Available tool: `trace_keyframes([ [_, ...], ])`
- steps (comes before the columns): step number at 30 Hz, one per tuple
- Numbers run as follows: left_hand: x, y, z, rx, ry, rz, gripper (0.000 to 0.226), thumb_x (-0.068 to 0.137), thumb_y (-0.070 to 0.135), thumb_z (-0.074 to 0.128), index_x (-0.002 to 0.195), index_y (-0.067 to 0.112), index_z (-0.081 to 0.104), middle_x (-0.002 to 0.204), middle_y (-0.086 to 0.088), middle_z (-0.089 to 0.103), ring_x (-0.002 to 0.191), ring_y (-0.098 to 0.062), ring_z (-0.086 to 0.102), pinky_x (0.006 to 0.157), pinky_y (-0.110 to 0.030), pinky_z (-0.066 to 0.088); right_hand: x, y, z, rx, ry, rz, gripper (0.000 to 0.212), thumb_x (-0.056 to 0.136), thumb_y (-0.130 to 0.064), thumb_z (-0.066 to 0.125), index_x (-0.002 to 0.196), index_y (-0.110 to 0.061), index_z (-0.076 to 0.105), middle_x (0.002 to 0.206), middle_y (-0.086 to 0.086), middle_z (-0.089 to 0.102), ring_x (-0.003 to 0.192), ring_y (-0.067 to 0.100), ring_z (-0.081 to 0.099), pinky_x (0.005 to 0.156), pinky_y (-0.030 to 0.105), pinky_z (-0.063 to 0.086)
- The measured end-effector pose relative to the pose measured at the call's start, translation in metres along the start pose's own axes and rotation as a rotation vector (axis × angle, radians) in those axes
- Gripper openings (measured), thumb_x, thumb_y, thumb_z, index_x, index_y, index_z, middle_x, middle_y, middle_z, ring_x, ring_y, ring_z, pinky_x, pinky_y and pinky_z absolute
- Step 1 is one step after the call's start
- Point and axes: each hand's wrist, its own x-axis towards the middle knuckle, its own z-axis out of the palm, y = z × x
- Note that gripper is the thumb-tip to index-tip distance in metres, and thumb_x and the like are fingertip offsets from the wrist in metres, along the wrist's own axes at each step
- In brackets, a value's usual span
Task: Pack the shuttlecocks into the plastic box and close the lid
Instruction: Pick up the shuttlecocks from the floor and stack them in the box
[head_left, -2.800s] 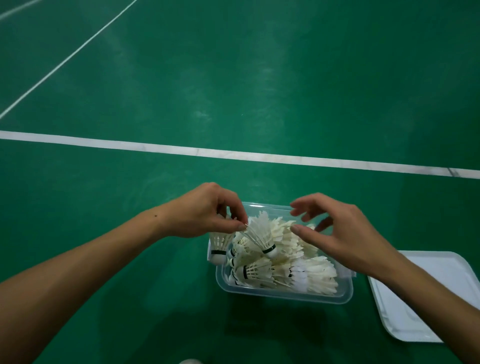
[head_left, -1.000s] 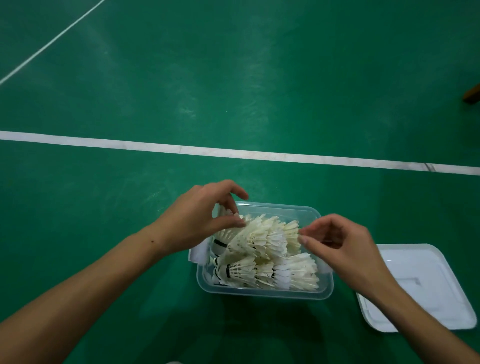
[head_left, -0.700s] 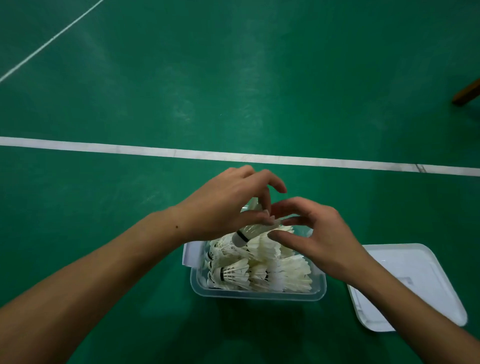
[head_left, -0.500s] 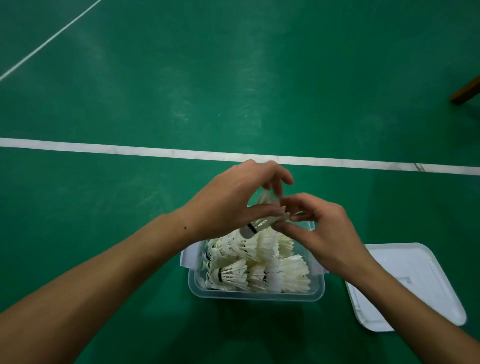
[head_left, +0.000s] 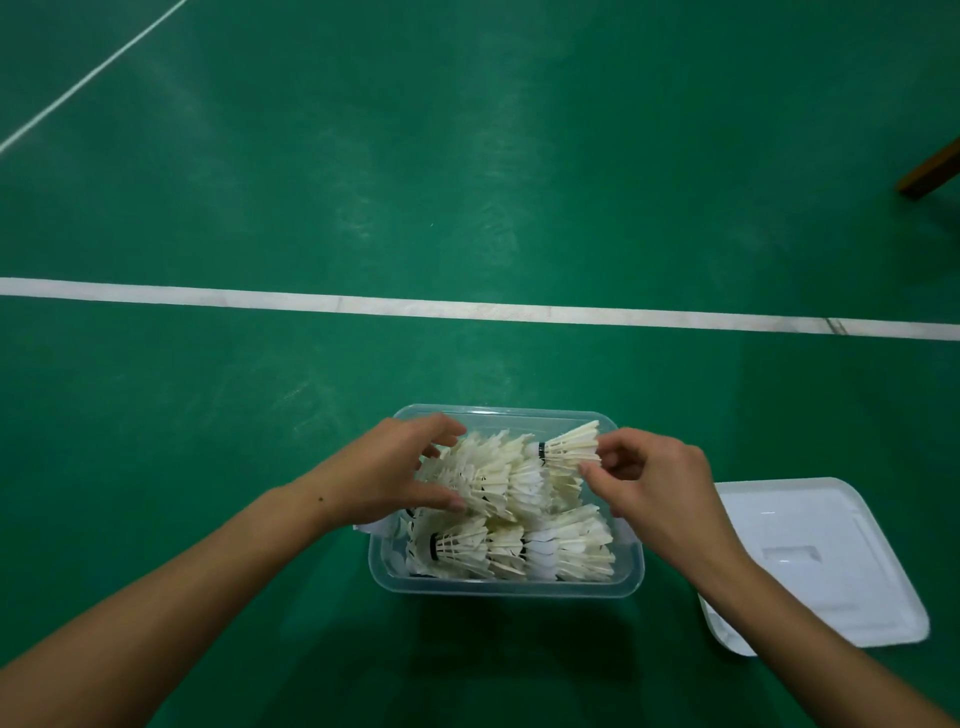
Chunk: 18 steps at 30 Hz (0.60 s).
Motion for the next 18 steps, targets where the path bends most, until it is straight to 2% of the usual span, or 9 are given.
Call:
trace_keyframes([
  [3, 0.005, 0.001, 0.004, 0.074, 0.012, 0.003, 0.082, 0.075, 0.061, 0.081, 0.144, 0.031, 0.049, 0.142, 0.013, 0.061, 0.121, -0.006, 0.061, 0.1, -0.034, 0.055, 0.007, -0.003, 0.006, 0.002, -0.099, 0.023, 0.006, 0.091, -0.018, 0.082, 0.094, -0.016, 0.078, 0.077, -0.005, 0.074, 0.053, 0.006, 0.069, 0.051, 0.022, 0.059],
  [6, 0.009, 0.005, 0.006, 0.148, 0.02, -0.015, 0.082, 0.076, 0.066, 0.079, 0.144, 0.033, 0.048, 0.141, 0.017, 0.062, 0.123, -0.006, 0.061, 0.1, -0.035, 0.054, 0.015, -0.005, 0.011, 0.031, -0.232, 0.062, 0.004, 0.095, -0.017, 0.078, 0.098, -0.016, 0.075, 0.081, -0.004, 0.075, 0.047, 0.014, 0.07, 0.053, 0.038, 0.063],
  [8, 0.011, 0.009, 0.009, 0.202, 0.022, -0.026, 0.082, 0.074, 0.072, 0.076, 0.143, 0.036, 0.049, 0.139, 0.019, 0.063, 0.123, -0.006, 0.062, 0.099, -0.036, 0.055, 0.019, -0.003, 0.016, 0.048, -0.325, 0.115, 0.006, 0.096, -0.017, 0.077, 0.1, -0.016, 0.073, 0.086, -0.003, 0.075, 0.049, 0.019, 0.072, 0.058, 0.044, 0.064],
  [11, 0.013, 0.014, 0.012, 0.274, 0.061, -0.048, 0.081, 0.072, 0.078, 0.073, 0.14, 0.038, 0.051, 0.136, 0.021, 0.065, 0.121, -0.007, 0.063, 0.095, -0.036, 0.056, 0.025, 0.002, 0.025, 0.067, -0.407, 0.165, 0.007, 0.097, -0.013, 0.075, 0.098, -0.017, 0.071, 0.09, 0.001, 0.074, 0.051, 0.018, 0.071, 0.057, 0.04, 0.063],
  [14, 0.016, 0.02, 0.017, 0.35, 0.093, -0.082, 0.08, 0.071, 0.081, 0.072, 0.137, 0.039, 0.054, 0.131, 0.019, 0.068, 0.115, -0.01, 0.066, 0.089, -0.034, 0.056, 0.029, 0.003, 0.032, 0.073, -0.407, 0.192, 0.015, 0.098, -0.006, 0.071, 0.097, -0.021, 0.07, 0.091, 0.003, 0.073, 0.052, 0.012, 0.065, 0.052, 0.028, 0.057],
  [18, 0.019, 0.025, 0.021, 0.387, 0.095, -0.11, 0.08, 0.071, 0.078, 0.074, 0.136, 0.037, 0.054, 0.129, 0.015, 0.07, 0.114, -0.013, 0.067, 0.085, -0.034, 0.055, 0.03, 0.001, 0.033, 0.089, -0.447, 0.222, 0.018, 0.099, -0.003, 0.069, 0.111, -0.015, 0.071, 0.095, 0.004, 0.071, 0.07, 0.017, 0.068, 0.057, 0.028, 0.06],
])
